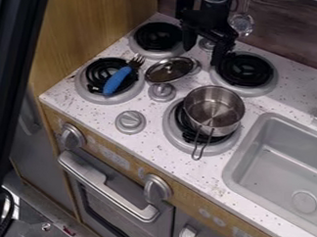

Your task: Moved the pot to the top right stove

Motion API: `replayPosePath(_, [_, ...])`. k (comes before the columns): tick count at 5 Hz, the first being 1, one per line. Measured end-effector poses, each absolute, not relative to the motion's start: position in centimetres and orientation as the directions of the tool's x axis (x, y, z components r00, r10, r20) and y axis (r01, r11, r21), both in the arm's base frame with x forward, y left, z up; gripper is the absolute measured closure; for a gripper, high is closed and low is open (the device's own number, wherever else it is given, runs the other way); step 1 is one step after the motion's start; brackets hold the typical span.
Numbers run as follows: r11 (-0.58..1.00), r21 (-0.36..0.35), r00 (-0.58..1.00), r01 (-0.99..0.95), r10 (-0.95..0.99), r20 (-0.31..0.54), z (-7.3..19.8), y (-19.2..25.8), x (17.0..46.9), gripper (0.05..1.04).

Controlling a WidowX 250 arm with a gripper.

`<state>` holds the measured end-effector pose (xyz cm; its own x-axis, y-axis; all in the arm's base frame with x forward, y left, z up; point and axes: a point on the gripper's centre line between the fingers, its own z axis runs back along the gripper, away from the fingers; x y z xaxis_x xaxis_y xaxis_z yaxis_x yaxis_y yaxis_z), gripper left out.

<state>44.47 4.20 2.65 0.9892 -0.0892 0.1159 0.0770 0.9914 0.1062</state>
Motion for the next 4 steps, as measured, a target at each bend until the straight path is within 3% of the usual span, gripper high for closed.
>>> replayPosePath(2, [0.994, 0.082, 0.997, 0.068, -0.071, 0.036, -1.4, 3.9, 42.5, 0.085])
replayPosePath(3, [0.994, 0.090, 0.998, 0.057, -0.060, 0.032, -1.7, 3.8, 41.7, 0.085])
replayPosePath(4, [0.994, 0.093, 0.995, 0.052, -0.060, 0.084, 0.6, 3.1, 41.6, 0.085])
